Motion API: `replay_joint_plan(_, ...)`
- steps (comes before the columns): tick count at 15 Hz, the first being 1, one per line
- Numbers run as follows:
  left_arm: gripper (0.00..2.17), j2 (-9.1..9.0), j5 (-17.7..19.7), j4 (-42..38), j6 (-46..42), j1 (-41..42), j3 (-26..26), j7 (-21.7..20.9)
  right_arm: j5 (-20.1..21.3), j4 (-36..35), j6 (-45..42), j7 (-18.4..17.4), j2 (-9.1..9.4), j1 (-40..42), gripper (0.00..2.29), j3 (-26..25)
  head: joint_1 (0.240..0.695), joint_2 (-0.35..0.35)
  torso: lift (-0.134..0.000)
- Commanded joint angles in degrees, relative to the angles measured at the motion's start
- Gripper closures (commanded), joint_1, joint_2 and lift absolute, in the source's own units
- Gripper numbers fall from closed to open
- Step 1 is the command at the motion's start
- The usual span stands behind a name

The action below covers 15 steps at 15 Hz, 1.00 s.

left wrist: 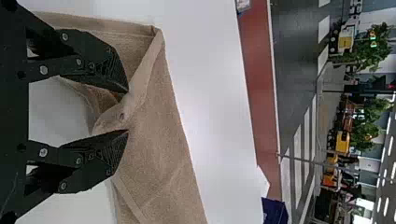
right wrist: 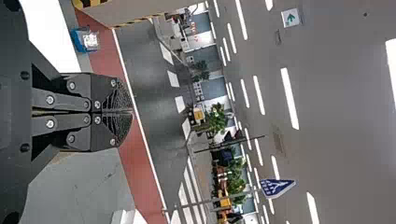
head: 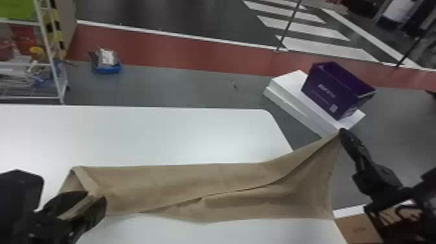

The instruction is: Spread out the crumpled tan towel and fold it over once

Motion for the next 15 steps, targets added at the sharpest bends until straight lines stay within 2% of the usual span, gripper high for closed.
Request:
replay_joint_plan(1,0.70,-0.09,-0.2,0.4,0.0,-0.7,-0.3,0.0,-0.1,-0.3,0.0,0.0,0.05,0.1,1.77,0.1,0.695,-0.350,-0.124)
replay_joint_plan(2,1.02,-0.09,-0.3,0.4,0.0,-0.7,-0.4,0.0,-0.1,-0.3,0.0,0.0,0.05,0.2,1.77,0.1,0.695,-0.350,-0.124)
replay_joint_plan(4,1.34,-0.09,-0.7,1.1,-0.2,-0.7,-0.3,0.1,-0.2,-0.3,0.0,0.1,0.05,0.4,1.77,0.1,0.695,-0.350,-0.124)
replay_joint_plan(9,1.35,-0.09,0.8,-0.6,-0.5,0.4,2.2,0.0,-0.4,-1.8,0.0,0.1,0.05,1.4,1.77,0.2,0.695,-0.350,-0.124)
replay_joint_plan(13,1.35,-0.09,6.2,-7.5,1.2,1.9,10.6,-0.3,-2.5,-6.8,3.3,0.4,0.05,1.8,1.77,-2.8,0.695,-0.350,-0.124)
replay_joint_plan(15,1.35,-0.18,11.5,-9.9,5.4,1.5,16.4,-1.0,-4.2,-7.6,8.4,3.9,0.05,1.1,1.77,-5.2,0.695,-0.350,-0.124)
